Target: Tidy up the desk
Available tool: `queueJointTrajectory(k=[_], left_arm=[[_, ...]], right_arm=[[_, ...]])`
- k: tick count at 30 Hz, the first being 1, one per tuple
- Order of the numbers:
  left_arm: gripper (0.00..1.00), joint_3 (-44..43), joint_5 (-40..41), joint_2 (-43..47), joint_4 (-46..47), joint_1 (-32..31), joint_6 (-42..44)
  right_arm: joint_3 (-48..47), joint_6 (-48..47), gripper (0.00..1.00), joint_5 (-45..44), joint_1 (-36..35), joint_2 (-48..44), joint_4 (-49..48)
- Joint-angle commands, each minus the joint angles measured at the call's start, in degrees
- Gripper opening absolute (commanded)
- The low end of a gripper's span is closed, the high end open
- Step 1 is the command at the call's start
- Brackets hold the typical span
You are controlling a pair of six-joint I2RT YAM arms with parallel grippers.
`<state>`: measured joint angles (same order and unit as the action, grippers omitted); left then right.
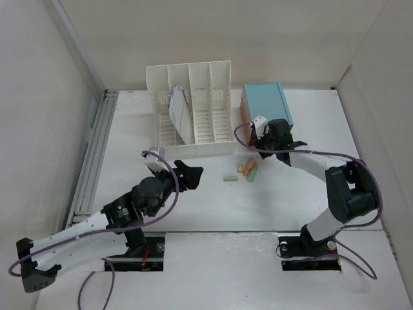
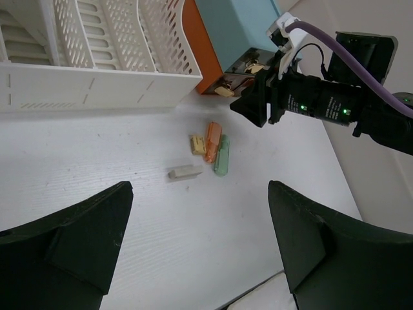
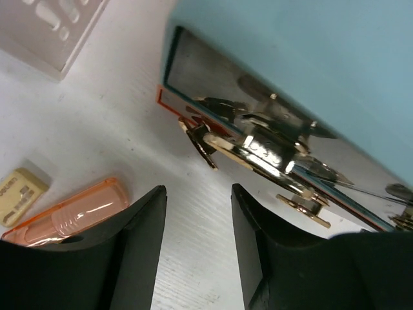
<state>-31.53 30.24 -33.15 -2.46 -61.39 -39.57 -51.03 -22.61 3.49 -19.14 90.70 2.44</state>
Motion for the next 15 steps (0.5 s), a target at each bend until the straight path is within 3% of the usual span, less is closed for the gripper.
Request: queueJointTrajectory(k=[1,15], left_arm=[[0.83,-1.52,-0.27,0.8,1.49,0.21,-0.15],[0.83,-3.27,-0.8,0.8,-0.71,0.21,-0.15]], right_arm=[[-2.85,3.62,0.5,-3.4,0.32,-0.09,-3.05],[-6.45,7.75,0.5,-2.16,2.17,5.89,-3.05]])
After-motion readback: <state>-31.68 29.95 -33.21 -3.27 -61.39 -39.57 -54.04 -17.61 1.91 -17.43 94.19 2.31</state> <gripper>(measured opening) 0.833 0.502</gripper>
